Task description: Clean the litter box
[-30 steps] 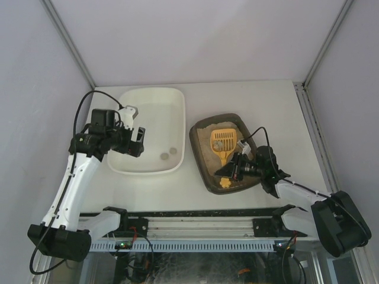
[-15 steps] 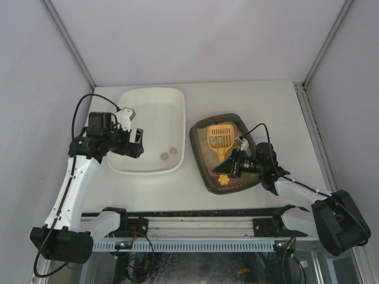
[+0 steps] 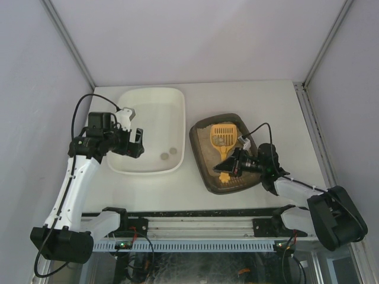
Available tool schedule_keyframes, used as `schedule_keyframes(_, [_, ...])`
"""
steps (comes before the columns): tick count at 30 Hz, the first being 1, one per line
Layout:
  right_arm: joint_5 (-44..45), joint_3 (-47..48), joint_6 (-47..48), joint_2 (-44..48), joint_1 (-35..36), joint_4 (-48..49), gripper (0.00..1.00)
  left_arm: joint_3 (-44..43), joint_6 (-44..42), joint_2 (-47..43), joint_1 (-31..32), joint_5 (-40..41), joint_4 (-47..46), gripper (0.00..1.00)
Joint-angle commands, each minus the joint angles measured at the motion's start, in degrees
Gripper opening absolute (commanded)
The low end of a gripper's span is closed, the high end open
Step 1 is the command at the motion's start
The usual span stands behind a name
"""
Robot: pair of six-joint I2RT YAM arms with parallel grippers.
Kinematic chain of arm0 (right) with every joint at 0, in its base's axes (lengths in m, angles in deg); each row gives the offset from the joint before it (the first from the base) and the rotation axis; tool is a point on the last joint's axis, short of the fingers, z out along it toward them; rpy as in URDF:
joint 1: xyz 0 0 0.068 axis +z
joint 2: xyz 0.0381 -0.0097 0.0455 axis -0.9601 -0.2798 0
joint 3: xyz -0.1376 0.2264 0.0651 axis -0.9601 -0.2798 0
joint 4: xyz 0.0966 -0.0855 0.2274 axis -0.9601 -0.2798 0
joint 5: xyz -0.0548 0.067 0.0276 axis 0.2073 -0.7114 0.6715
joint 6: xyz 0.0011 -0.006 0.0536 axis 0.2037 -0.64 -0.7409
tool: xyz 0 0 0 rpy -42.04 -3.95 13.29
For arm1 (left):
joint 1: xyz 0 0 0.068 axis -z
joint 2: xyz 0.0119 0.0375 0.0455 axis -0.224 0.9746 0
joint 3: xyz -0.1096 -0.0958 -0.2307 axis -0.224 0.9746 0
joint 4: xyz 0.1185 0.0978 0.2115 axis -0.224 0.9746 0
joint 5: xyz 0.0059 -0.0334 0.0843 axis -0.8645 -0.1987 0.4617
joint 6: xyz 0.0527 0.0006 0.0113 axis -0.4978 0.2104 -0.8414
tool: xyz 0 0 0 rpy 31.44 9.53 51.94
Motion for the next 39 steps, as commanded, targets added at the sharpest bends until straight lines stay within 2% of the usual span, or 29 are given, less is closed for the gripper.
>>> schedule_keyframes(1, [1.22,6.48,7.36,3.46,5.53,-9.14,0.0,-1.79,0.1,-0.48,-1.74,1.97,-0.59,1.0])
schedule_keyframes(5, [1.61,11.55,8.75,5.17,5.87,-15.69,0.0,-6.94,-2.34,4.4,-5.78,1.28,2.93,1.0])
schedule_keyframes(9, [4.7,24.19,17.87,3.41,8.79,-34.82,0.0,-13.94,-4.37,11.95,-16.29,-11.66,8.77,1.0])
schedule_keyframes(12, [9.04,36.09,24.63,-1.17,12.9,-48.17,0.0,-20.42,-6.58,18.28,-24.07,-16.91,14.01,1.0])
schedule_keyframes(17, [17.04,48.83,29.18,-10.77,21.09,-58.76,0.0,-25.74,-8.42,23.68,-30.53,-22.02,17.8,1.0])
schedule_keyframes(20, [25.91,57.92,32.47,-17.91,26.93,-68.08,0.0,-25.23,-9.03,24.37,-31.35,-22.34,17.97,1.0])
schedule_keyframes(27, [59.5,83.23,40.59,-37.4,41.13,-94.59,0.0,-22.84,-9.71,24.34,-33.38,-22.25,16.33,1.0])
schedule_keyframes(29, [65.89,89.31,40.88,-41.55,43.26,-100.13,0.0,-22.7,-10.05,24.75,-33.93,-22.72,16.5,1.0])
schedule_keyframes(35, [78.71,95.42,41.47,-48.01,47.3,-108.01,0.0,-21.38,-10.57,25.11,-34.19,-22.64,15.92,1.0])
schedule_keyframes(39, [91.91,99.46,41.82,-52.49,51.27,-115.87,0.0,-20.61,-10.57,25.35,-34.23,-22.75,15.48,1.0])
